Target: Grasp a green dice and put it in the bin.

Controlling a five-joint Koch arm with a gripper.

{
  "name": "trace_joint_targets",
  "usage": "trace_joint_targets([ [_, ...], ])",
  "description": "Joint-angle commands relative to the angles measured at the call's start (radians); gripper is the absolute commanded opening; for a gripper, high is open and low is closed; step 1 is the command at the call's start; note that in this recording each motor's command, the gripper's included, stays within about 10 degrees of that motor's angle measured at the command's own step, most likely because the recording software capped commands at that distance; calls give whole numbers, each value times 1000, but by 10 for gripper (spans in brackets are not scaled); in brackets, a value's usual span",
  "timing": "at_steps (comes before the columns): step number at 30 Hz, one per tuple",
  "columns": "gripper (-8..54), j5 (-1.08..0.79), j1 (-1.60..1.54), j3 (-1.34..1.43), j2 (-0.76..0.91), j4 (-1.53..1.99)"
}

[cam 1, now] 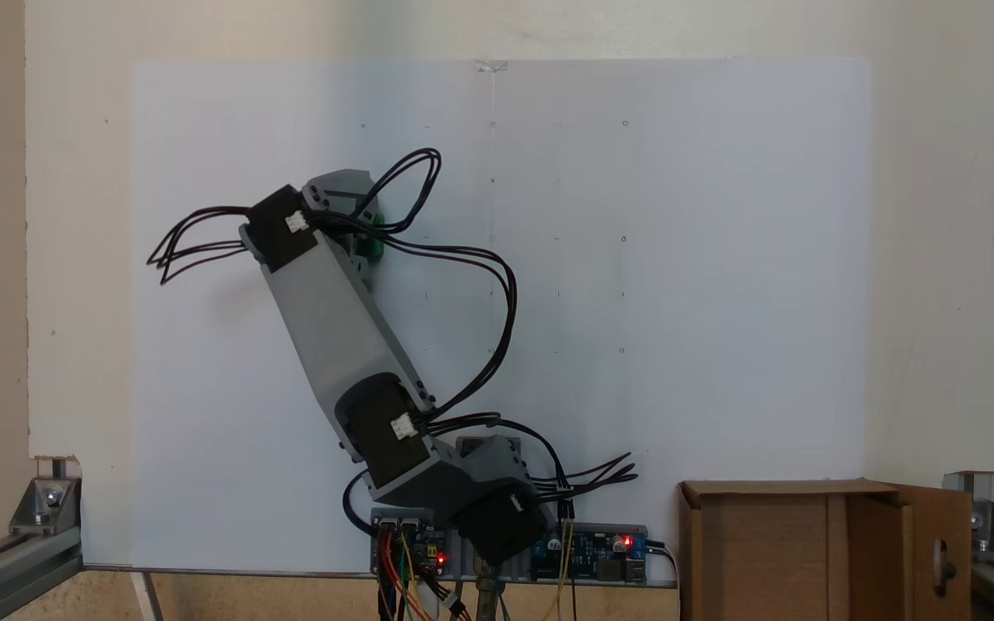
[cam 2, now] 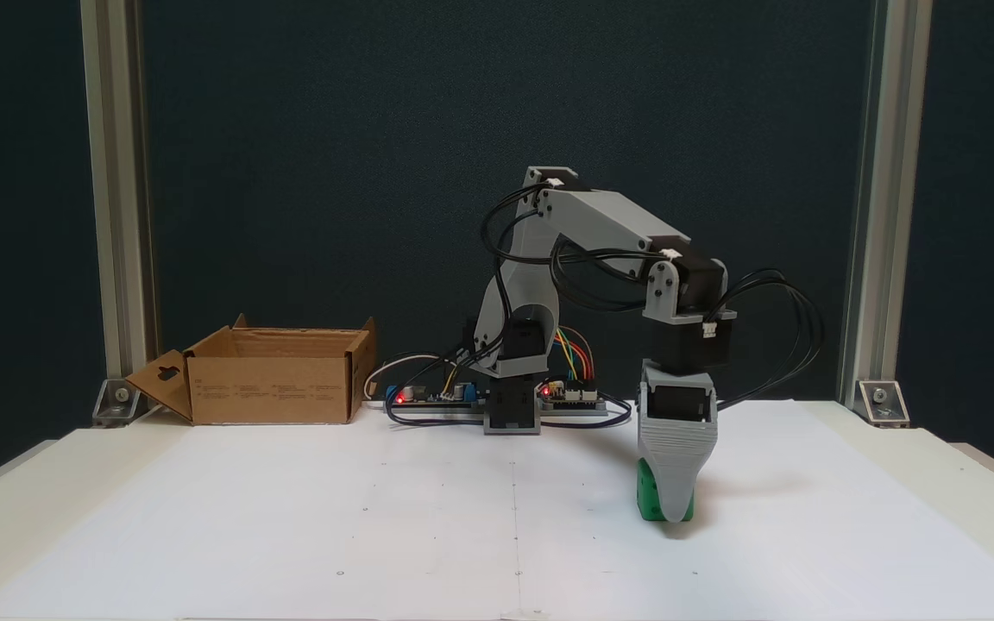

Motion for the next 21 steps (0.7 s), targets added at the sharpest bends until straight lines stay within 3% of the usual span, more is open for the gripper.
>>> trace_joint_targets([
  [1, 415, 67, -8, -35, 17, -11],
  [10, 411, 66, 2, -34, 15, -12],
  [13, 370, 64, -2, -34, 6, -12],
  [17, 363, 63, -2, -34, 2, -14],
  [21, 295, 57, -6, -34, 0, -23],
])
